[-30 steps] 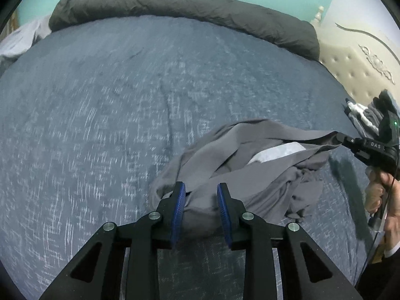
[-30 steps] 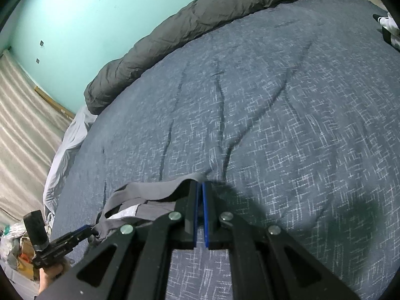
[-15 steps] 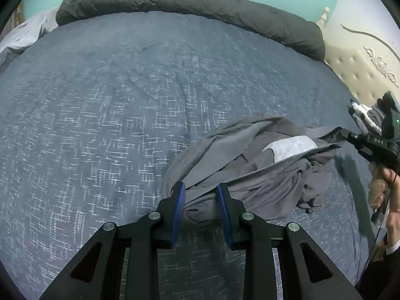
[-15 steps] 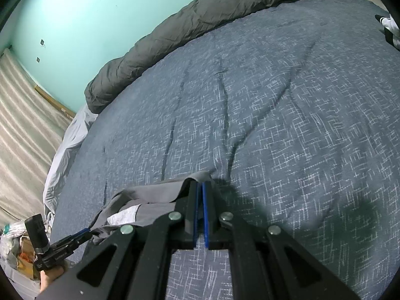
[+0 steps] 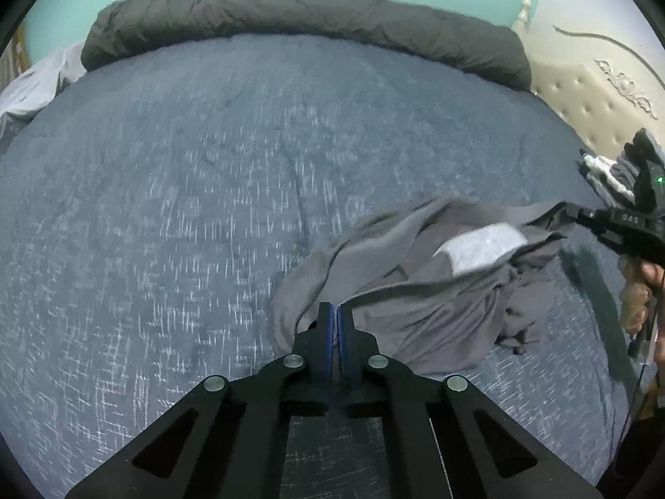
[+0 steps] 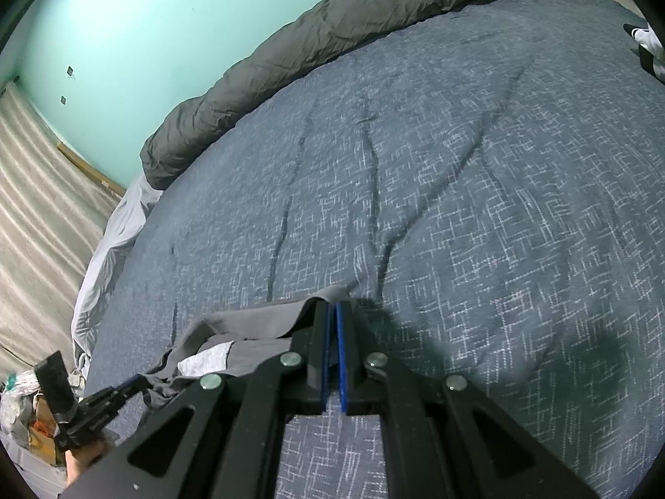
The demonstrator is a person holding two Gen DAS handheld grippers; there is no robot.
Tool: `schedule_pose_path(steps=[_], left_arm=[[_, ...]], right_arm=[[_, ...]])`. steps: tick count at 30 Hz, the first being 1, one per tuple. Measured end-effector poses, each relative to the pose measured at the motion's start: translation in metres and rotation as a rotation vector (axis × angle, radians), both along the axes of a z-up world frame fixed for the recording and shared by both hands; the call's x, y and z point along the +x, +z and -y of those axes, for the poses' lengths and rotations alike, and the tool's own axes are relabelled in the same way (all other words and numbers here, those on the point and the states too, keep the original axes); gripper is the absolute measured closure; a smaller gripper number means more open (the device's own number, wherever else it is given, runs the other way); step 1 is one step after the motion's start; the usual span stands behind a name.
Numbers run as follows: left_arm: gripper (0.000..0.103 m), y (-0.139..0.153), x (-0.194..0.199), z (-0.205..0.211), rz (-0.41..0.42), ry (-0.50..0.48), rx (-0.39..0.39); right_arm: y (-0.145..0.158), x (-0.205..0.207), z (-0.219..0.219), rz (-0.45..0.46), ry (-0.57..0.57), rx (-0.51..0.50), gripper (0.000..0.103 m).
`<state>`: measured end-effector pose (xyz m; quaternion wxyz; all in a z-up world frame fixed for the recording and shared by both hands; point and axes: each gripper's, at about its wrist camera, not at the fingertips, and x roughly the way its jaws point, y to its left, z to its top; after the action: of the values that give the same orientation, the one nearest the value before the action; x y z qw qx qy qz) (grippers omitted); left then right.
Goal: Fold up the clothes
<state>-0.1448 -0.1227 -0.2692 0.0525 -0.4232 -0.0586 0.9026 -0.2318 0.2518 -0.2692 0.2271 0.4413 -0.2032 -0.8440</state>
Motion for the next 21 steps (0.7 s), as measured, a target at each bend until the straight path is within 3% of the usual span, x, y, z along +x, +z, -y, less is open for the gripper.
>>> schedule_pose_path(steps=[7, 15, 21], left_arm=[[0.101, 0.040, 0.001, -0.002, -0.155, 0.020, 0.015], [0.101, 0.062, -0.022, -0.003, -0.243, 0.063, 0.027], [0.101, 0.077, -0.036, -0.017, -0.291, 0.056, -0.020]], right_arm=[[0.007, 0.001, -0.002, -0.025, -0.003, -0.013, 0.100], [0.027, -0.001, -0.017, -0.106, -0.068, -0.057, 0.102], [0.039, -0.014, -0.037, -0.156, -0.150, -0.086, 0.103]])
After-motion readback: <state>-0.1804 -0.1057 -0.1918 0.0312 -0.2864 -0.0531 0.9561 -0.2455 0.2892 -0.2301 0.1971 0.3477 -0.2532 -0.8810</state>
